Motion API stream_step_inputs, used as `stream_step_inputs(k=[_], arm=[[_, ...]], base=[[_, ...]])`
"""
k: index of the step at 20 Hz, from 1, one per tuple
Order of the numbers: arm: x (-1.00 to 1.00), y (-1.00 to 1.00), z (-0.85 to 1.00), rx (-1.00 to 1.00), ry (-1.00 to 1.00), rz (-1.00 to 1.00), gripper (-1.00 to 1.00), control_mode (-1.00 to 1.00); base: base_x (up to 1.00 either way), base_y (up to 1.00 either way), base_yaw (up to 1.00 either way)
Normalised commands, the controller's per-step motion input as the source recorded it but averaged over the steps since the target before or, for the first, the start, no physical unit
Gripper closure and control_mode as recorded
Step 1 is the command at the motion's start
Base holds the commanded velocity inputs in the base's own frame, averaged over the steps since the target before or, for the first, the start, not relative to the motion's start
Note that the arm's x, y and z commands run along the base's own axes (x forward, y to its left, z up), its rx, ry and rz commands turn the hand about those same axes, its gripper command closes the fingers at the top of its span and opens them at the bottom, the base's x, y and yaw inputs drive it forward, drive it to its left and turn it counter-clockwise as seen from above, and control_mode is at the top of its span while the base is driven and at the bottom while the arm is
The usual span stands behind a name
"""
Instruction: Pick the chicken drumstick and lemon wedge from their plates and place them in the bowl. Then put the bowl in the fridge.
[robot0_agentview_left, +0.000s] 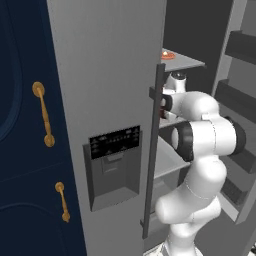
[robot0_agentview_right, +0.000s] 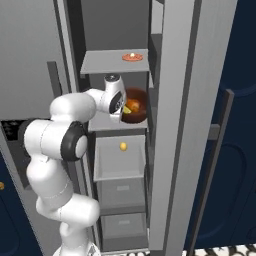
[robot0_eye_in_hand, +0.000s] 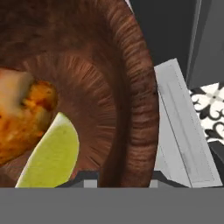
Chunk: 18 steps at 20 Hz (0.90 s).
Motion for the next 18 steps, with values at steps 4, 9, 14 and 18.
stream_step_inputs(k=[4,9,14,18], arm=[[0.55,0.08,-0.29,0.05,0.03,-0.04,1.0,-1.0],[-0.03,-0.04,0.0,0.0,0.0,0.0,-1.0,-1.0],[-0.58,-0.13,0.02,0.02,-0.03,-0.01,-1.0,-1.0],[-0.97,-0.28,0.23,0.05,-0.13,-0.03,-1.0,-1.0]], base=[[0.0,0.0,0.0],[0.0,0.0,0.0],[0.0,0.0,0.0],[0.0,0.0,0.0]])
